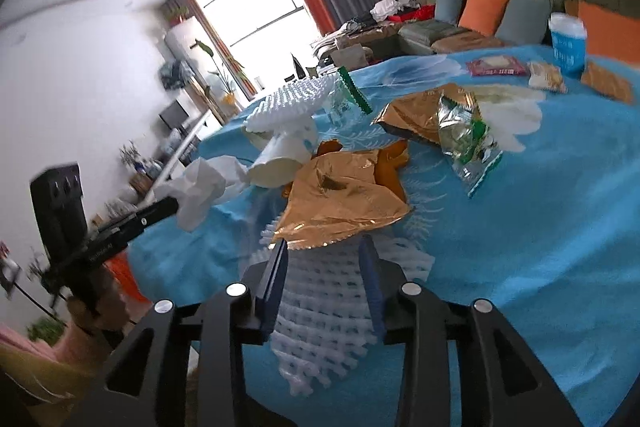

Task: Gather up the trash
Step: 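Lift the tissue with the left tool while the right tool lifts the gold wrapper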

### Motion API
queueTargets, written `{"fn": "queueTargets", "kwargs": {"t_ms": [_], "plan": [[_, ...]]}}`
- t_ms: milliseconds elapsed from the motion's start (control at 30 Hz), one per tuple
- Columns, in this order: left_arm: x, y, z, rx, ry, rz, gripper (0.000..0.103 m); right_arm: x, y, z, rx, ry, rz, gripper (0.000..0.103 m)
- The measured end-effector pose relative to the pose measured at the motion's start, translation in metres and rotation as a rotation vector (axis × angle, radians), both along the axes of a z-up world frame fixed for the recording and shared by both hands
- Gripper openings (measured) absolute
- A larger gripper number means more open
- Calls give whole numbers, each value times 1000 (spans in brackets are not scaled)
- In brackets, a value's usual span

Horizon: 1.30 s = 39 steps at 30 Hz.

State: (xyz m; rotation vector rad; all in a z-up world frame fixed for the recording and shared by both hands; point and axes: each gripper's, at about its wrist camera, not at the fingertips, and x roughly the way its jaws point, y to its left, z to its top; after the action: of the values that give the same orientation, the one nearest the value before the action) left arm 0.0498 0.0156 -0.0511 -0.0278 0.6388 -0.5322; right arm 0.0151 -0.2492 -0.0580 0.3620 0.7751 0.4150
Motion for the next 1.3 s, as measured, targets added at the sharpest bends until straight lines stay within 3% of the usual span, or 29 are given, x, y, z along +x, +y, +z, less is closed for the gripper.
{"fn": "queueTargets", "kwargs": {"t_ms": [200,333,400,500,933,1167,1300], "plan": [[-1,13,3,0,-6,34,3,15,-9,-13,162,57,-32,48],[-1,19,3,1,-7,49,3,21,-18,-19,266,83,-59,46],[-1,22,3,2,-7,57,3,23,-16,-18,251,89,-61,12],[-3,25,5,5,-13,64,3,22,-12,-14,228,72,-53,5],[-20,54,25,11,-77,112,3,5,20,36,96,-94,75,2],[-27,82,33,7,-101,176,3,20,60,43,82,-119,188,2],[-30,101,31,-3,-93,223,3,33,76,37,55,-88,208,4]]}}
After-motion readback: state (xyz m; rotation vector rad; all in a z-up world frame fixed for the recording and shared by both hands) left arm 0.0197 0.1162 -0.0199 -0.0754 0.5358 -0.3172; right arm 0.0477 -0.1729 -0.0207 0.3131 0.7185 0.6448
